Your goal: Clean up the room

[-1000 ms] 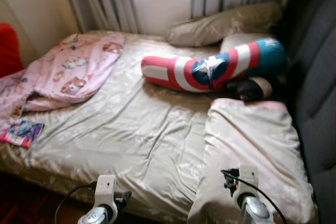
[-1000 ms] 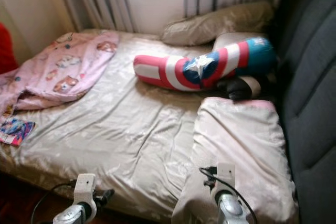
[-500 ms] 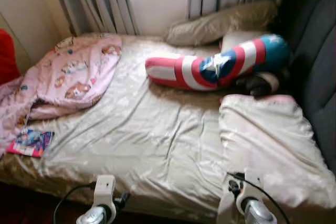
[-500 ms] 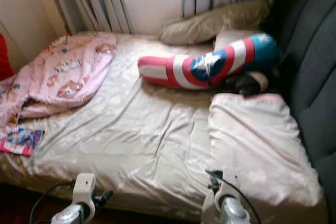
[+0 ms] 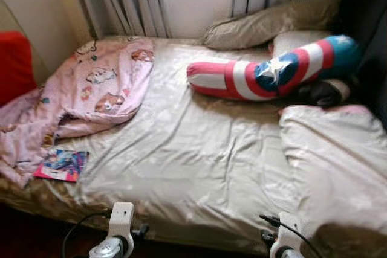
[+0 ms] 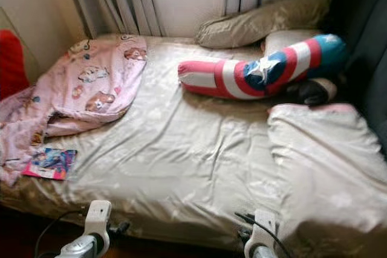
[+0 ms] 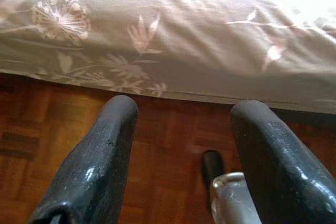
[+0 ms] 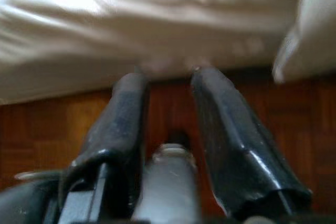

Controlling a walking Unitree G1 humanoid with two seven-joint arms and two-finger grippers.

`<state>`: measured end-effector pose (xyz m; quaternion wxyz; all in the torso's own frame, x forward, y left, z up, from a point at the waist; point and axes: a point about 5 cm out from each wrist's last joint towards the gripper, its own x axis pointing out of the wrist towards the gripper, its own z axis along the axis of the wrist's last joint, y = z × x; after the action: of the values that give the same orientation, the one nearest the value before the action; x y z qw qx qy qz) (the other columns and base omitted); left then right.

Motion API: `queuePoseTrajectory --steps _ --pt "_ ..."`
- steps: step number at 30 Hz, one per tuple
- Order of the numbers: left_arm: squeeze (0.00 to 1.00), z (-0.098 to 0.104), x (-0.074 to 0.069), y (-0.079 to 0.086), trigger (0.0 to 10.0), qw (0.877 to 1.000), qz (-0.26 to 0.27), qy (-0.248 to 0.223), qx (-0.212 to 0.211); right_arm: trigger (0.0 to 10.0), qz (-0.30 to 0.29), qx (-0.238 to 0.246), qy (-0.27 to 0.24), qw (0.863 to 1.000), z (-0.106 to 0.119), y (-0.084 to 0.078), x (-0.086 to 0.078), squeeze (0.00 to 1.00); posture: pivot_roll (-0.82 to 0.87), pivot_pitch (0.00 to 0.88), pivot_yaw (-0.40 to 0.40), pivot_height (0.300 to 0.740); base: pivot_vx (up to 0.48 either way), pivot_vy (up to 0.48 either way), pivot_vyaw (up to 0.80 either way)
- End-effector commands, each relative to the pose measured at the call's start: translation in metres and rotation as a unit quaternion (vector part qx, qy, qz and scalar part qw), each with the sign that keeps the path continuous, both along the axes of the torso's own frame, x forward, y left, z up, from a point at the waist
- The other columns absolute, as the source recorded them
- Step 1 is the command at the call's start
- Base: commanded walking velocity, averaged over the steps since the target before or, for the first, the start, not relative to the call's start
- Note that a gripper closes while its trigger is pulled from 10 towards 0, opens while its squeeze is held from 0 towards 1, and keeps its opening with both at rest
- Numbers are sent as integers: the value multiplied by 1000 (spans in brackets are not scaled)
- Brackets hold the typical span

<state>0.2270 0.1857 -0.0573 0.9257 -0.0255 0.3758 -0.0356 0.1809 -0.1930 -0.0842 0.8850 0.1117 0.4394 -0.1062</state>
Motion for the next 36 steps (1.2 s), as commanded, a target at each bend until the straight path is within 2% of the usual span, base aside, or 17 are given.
queuePoseTrajectory --steps 1,7,10,13,19,25,27,29,36 --pt "0 -2 -3 4 10000 1000 12 10 2 10000 -12 8 11 1000 -3 3 -4 0 14 0 47 720 0 480 0" --pt "0 -5 -8 6 10000 1000 21 18 4 10000 15 8 27 999 -7 5 -14 0 21 0 49 720 0 480 0" --pt "0 -7 -12 7 10000 999 22 25 6 10000 11 6 27 1000 -8 -6 -19 0 19 0 49 720 0 480 0" --pt "0 -9 -15 7 10000 999 25 29 6 10000 3 2 29 1000 -7 -24 -27 0 18 0 48 720 0 480 0" --pt "0 -10 -16 6 10000 999 26 29 5 10000 2 -6 42 999 -9 -42 -44 0 22 0 44 720 0 480 0" --pt "0 -10 -17 5 10000 999 28 30 3 10000 9 -6 50 999 -11 -42 -50 0 25 0 36 720 0 480 0" --pt "0 -10 -17 5 10000 999 28 30 3 10000 9 -6 50 999 -11 -42 -50 0 25 0 36 720 0 480 0" --pt "0 -11 -18 4 10000 999 30 33 2 10000 16 -4 52 999 -12 -32 -46 0 22 0 32 720 0 480 0" --pt "0 -12 -18 1 10000 999 32 34 -2 10000 17 -6 51 999 -12 -34 -45 0 19 0 23 720 0 480 0"
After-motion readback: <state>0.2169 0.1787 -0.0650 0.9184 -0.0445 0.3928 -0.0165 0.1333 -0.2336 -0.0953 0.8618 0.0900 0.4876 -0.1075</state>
